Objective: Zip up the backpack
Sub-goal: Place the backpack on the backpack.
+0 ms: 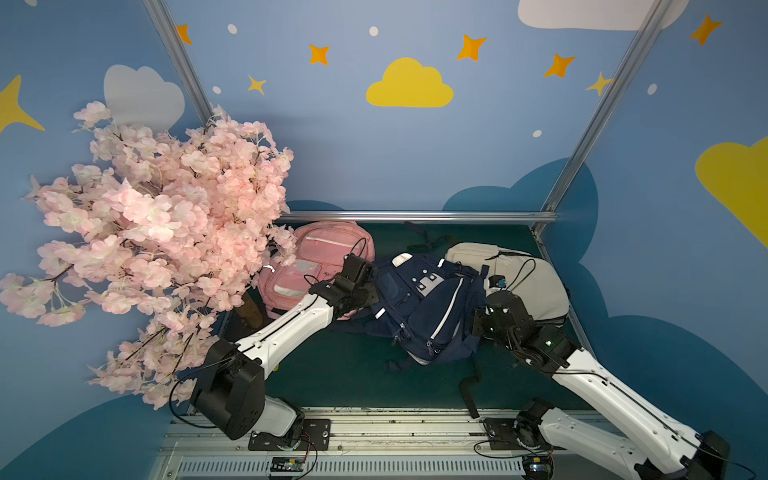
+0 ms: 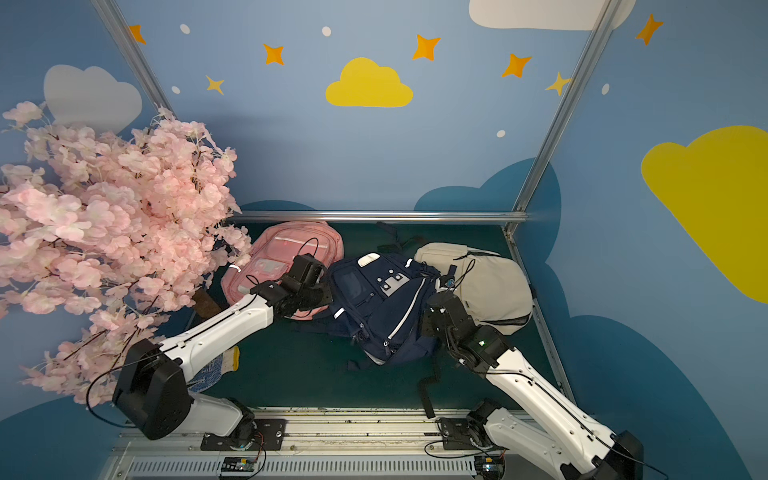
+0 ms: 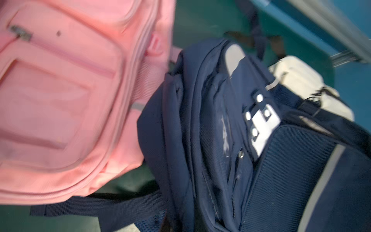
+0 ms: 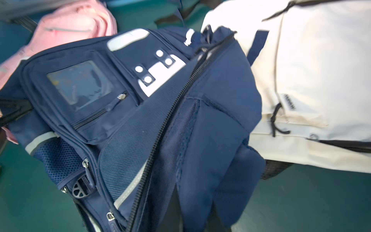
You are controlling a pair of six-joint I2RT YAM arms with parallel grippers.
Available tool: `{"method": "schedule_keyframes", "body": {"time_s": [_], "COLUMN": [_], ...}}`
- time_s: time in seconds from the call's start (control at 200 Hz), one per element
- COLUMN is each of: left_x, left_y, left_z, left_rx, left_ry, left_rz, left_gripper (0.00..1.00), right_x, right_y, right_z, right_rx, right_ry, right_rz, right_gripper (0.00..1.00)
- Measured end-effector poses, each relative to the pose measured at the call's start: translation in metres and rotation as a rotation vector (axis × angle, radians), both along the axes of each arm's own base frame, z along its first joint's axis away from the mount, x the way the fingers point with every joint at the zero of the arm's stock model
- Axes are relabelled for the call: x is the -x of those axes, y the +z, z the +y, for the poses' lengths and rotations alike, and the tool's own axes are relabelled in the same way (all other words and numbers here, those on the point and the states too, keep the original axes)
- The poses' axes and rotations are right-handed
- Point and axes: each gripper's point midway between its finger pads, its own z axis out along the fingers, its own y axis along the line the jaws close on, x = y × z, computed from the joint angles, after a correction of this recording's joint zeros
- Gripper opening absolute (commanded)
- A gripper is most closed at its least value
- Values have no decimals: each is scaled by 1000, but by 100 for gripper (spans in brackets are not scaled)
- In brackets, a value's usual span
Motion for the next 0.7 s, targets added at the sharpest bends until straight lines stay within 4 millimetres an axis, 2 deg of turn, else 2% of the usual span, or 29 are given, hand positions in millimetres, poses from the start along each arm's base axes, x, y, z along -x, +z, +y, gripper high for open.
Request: {"method": "schedule_keyframes", "body": {"time_s": [0.105, 0.21, 0.285, 0.375, 0.446, 0.521, 0.621, 0.701], "left_x": [-25, -48, -64, -84, -98, -110, -119, -121], "left_y": [49, 94, 120, 138, 143, 138, 117, 88], "left_z": [-16, -19, -13, 3, 19, 38, 62, 79], "left_rx": [18, 19, 23, 16, -2, -27, -66, -92], "left_ry": [-28, -38, -31, -13, 11, 40, 68, 85], "left_rz": [-97, -204, -263, -304, -319, -313, -268, -206], "left_gripper": [6, 5, 5, 5, 6, 6, 7, 10], "right_x": [-3, -8, -13, -21, -24, -24, -20, -9], "right_y": [28, 48, 56, 59, 54, 40, 1, -38], "right_z": [1, 5, 12, 31, 53, 81, 113, 133], "right_rx": [-13, -41, -71, -115, -141, -172, -180, -160], "right_ry": [11, 16, 24, 48, 83, 122, 155, 179], "right_rz": [-51, -101, -126, -137, -131, -109, -40, 27], "right_gripper": [0, 0, 0, 0, 0, 0, 0, 0]}}
